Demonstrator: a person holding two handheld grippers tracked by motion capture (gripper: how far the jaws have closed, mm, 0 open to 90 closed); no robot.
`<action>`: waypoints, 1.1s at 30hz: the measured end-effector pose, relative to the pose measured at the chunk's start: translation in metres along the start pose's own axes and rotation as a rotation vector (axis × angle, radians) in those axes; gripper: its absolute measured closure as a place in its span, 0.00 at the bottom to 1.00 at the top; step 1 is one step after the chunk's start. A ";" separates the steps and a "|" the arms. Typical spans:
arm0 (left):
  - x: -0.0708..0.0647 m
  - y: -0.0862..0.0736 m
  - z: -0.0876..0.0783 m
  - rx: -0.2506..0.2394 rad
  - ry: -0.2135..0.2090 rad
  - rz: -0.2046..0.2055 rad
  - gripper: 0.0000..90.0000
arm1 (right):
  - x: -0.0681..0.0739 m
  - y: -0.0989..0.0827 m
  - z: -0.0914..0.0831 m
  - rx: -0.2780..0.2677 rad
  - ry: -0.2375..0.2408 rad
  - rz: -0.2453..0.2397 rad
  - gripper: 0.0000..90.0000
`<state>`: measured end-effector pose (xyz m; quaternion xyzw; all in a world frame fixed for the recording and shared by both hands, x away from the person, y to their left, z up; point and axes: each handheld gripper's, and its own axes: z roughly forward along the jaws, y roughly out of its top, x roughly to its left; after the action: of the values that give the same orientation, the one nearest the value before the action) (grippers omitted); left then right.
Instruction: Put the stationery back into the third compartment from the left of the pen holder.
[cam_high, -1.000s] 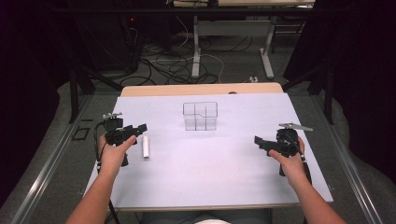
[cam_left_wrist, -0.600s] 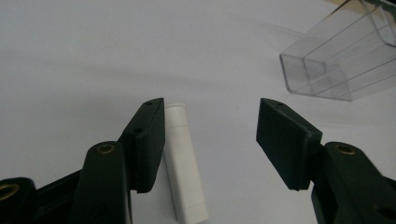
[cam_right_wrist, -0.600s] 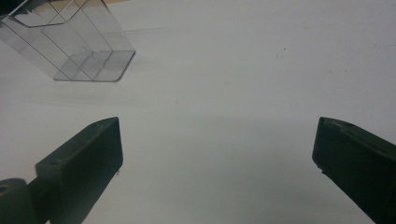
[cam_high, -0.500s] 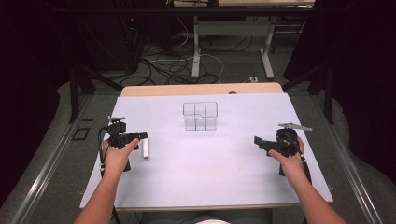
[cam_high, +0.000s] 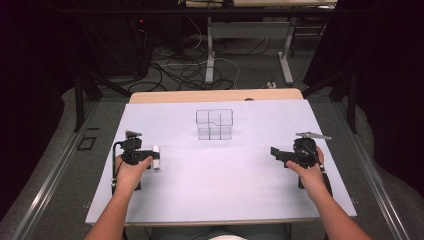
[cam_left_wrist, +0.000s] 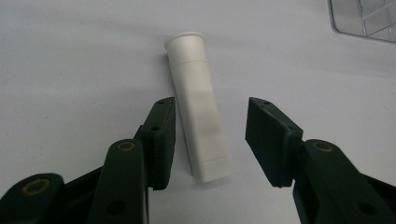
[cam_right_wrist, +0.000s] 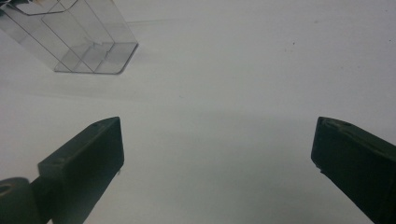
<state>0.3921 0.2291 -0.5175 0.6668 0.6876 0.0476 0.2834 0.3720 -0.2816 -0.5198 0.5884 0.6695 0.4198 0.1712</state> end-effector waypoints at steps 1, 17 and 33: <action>0.000 0.000 0.001 0.013 -0.004 0.000 0.61 | 0.000 0.000 0.000 -0.003 -0.004 -0.004 0.02; 0.002 -0.005 0.016 0.086 0.018 -0.050 0.66 | -0.002 -0.002 0.002 0.007 -0.007 -0.015 0.04; 0.002 -0.004 0.017 0.120 0.012 -0.097 0.74 | -0.002 -0.004 0.004 0.022 -0.001 -0.022 0.05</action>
<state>0.3965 0.2259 -0.5338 0.6485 0.7222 -0.0036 0.2406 0.3727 -0.2819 -0.5259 0.5830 0.6805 0.4100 0.1699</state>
